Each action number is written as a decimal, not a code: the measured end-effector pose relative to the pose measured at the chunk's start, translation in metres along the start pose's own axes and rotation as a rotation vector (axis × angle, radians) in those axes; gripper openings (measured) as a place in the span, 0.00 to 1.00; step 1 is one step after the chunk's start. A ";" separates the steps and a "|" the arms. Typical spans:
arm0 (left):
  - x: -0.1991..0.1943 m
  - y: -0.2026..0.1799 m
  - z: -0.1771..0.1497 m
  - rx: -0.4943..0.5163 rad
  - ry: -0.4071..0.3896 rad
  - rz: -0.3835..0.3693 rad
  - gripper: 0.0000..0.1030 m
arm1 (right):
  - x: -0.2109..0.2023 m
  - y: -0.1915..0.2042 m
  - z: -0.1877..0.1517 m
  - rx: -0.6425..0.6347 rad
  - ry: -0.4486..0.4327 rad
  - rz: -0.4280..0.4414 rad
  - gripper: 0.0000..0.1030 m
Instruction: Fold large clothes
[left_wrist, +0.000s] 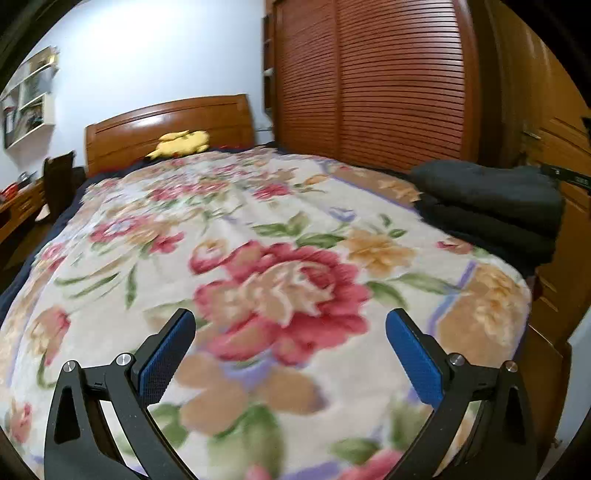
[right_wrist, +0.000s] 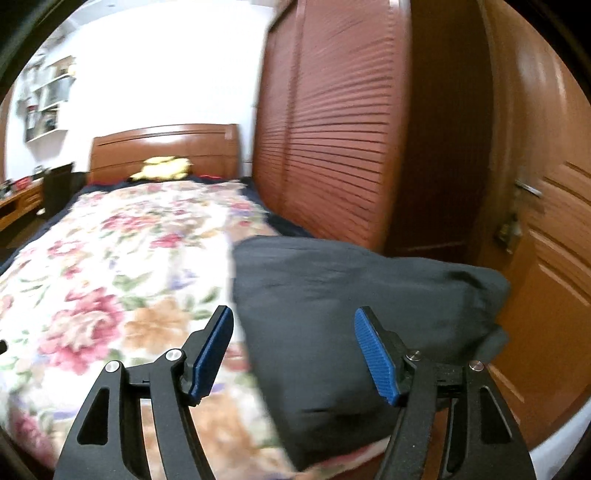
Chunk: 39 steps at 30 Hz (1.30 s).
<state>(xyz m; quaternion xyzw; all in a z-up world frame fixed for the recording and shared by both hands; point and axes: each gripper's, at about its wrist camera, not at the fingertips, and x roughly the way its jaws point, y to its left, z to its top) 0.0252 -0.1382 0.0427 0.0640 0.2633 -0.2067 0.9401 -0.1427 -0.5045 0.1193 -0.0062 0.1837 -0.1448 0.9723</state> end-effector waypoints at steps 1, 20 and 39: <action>0.000 0.006 -0.004 -0.007 0.003 0.010 1.00 | -0.001 0.012 -0.002 -0.008 -0.001 0.026 0.72; -0.012 0.085 -0.042 -0.078 -0.037 0.205 1.00 | 0.041 0.197 -0.050 -0.056 0.063 0.399 0.80; -0.040 0.129 -0.061 -0.184 -0.141 0.293 1.00 | 0.089 0.259 -0.093 -0.069 -0.124 0.483 0.80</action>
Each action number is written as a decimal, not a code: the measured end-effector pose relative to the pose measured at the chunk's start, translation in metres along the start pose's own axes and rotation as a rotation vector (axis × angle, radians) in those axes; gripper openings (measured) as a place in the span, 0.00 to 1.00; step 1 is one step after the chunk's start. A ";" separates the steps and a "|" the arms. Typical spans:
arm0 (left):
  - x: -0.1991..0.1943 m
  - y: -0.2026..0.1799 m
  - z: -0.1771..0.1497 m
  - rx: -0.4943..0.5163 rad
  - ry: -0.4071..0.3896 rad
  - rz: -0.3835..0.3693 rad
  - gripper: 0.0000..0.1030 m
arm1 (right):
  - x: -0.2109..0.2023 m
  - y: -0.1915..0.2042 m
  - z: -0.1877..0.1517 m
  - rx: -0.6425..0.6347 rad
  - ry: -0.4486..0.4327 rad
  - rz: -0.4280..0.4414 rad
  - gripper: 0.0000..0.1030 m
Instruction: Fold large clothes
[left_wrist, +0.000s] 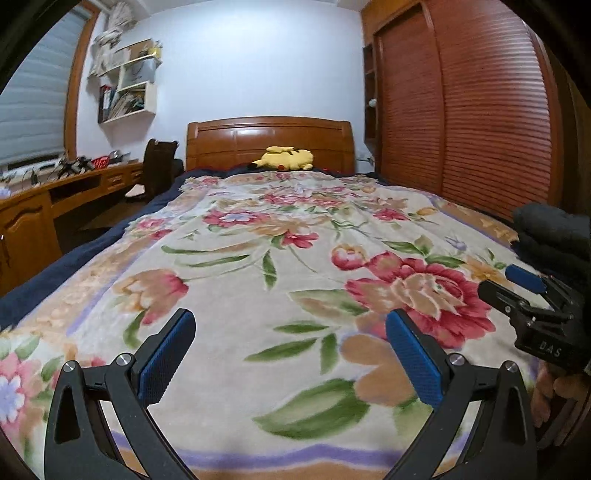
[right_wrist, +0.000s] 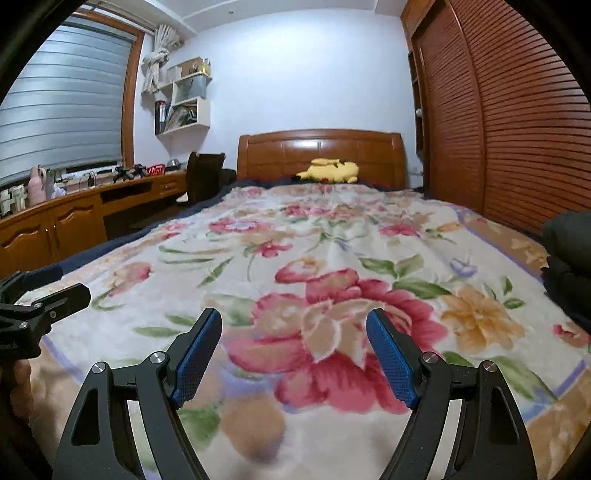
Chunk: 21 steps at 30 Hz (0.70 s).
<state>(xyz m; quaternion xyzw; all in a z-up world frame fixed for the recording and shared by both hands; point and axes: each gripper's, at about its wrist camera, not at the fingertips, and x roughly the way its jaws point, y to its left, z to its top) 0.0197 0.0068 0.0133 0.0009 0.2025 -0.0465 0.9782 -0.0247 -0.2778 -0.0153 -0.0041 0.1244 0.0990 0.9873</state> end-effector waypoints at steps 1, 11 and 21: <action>0.000 0.004 0.000 -0.017 0.001 0.002 1.00 | 0.001 -0.001 -0.001 -0.005 -0.001 0.003 0.80; 0.002 0.015 -0.005 -0.036 0.008 0.031 1.00 | 0.014 -0.006 -0.005 -0.007 0.012 0.014 0.80; 0.002 0.014 -0.008 -0.005 0.002 0.041 1.00 | 0.012 0.002 -0.007 -0.005 0.009 0.012 0.80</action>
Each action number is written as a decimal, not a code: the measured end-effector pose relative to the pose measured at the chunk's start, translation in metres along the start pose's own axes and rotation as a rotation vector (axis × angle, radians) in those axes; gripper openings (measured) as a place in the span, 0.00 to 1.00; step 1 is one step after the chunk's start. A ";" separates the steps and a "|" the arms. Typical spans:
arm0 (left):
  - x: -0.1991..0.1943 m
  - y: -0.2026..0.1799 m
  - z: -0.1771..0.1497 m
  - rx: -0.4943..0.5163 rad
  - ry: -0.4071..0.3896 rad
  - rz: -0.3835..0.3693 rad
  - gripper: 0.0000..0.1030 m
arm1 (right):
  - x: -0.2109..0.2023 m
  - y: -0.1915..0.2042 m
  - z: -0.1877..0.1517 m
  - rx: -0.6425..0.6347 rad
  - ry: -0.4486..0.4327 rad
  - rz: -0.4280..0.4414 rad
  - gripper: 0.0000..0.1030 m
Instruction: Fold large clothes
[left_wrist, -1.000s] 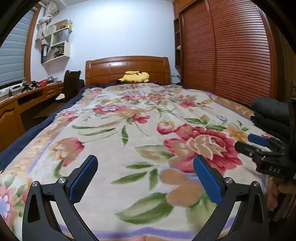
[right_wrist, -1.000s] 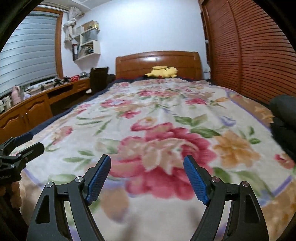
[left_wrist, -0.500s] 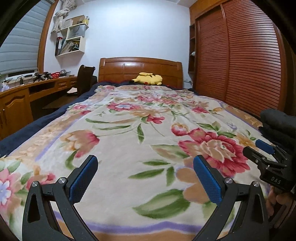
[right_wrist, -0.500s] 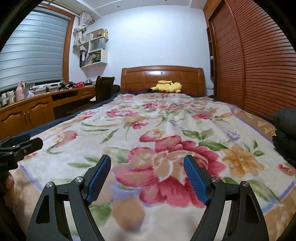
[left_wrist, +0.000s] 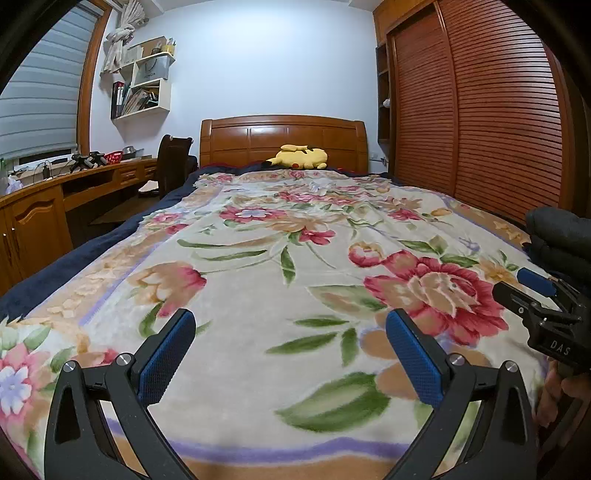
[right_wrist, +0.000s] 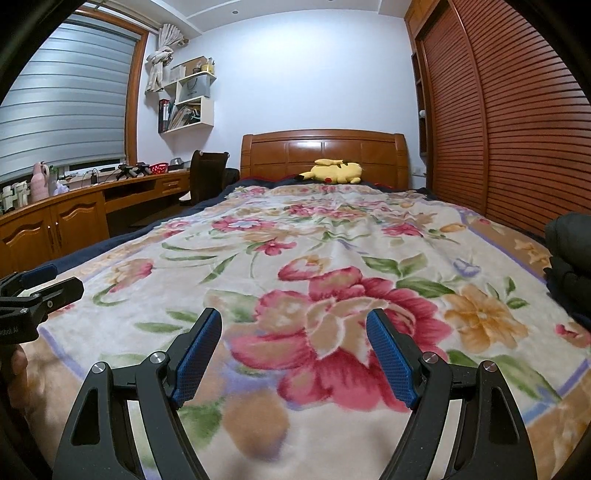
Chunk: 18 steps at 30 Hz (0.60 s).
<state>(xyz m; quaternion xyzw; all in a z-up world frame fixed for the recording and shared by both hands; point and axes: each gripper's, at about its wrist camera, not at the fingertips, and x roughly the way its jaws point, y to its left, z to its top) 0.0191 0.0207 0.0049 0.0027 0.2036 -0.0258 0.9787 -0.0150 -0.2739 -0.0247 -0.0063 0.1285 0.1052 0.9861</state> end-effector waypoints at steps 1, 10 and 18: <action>-0.001 -0.001 0.000 0.001 0.000 0.000 1.00 | 0.000 0.000 -0.001 0.001 0.000 0.000 0.80; -0.003 -0.004 -0.001 0.012 -0.001 0.003 1.00 | 0.001 0.001 -0.001 0.001 -0.002 -0.001 0.80; -0.003 -0.005 -0.001 0.013 -0.004 0.005 1.00 | 0.001 0.002 -0.001 0.001 -0.008 0.001 0.80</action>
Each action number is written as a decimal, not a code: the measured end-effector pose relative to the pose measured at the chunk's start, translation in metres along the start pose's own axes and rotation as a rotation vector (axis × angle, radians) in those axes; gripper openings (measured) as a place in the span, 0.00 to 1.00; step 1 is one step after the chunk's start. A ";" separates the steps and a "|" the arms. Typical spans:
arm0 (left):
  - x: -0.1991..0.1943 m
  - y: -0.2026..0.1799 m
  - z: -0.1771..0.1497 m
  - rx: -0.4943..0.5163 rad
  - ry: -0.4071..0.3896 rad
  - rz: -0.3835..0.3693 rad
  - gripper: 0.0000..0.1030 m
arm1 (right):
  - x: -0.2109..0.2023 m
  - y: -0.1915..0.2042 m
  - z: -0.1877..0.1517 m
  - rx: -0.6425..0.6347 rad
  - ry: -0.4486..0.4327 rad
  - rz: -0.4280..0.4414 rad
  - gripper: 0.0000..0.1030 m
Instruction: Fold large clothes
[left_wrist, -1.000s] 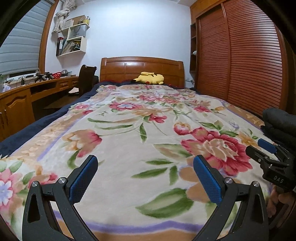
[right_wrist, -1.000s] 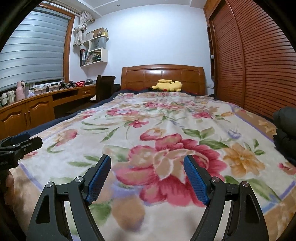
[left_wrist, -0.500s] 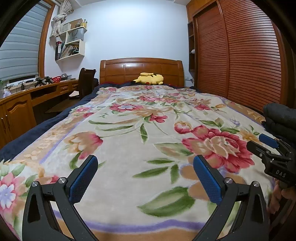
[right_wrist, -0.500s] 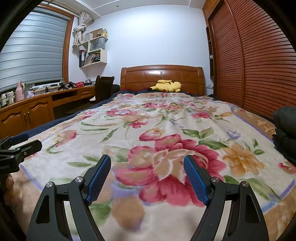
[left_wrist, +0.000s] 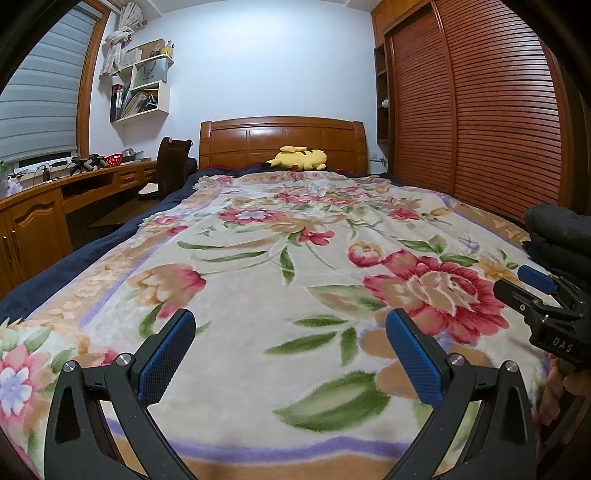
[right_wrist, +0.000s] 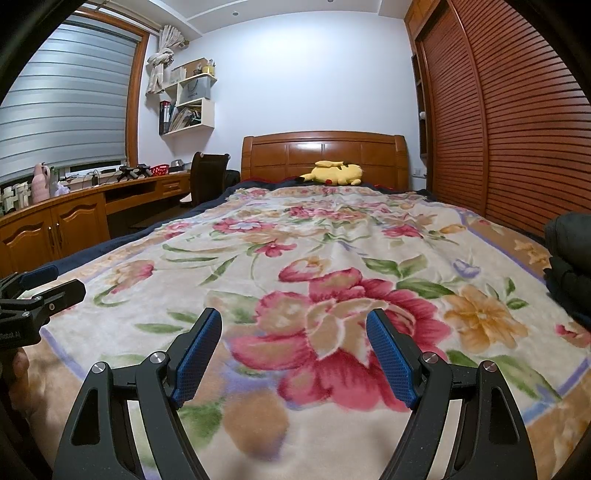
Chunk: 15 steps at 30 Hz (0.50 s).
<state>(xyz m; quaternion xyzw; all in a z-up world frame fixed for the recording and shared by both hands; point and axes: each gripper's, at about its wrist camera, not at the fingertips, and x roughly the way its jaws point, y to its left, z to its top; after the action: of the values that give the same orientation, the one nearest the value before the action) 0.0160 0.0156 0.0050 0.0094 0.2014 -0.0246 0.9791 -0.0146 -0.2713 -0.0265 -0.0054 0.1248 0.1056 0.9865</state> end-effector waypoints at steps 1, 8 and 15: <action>0.000 0.000 0.000 0.001 0.001 0.000 1.00 | 0.000 0.000 0.000 0.001 0.000 0.000 0.80; 0.000 0.001 -0.001 -0.004 -0.002 0.007 1.00 | 0.002 0.002 -0.001 0.008 -0.006 0.002 0.80; -0.001 0.002 -0.002 0.000 -0.003 0.010 1.00 | 0.003 0.003 -0.001 0.009 -0.007 0.001 0.80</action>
<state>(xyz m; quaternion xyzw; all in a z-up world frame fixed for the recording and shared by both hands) 0.0144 0.0175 0.0038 0.0104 0.2000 -0.0198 0.9795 -0.0131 -0.2678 -0.0284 -0.0003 0.1218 0.1056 0.9869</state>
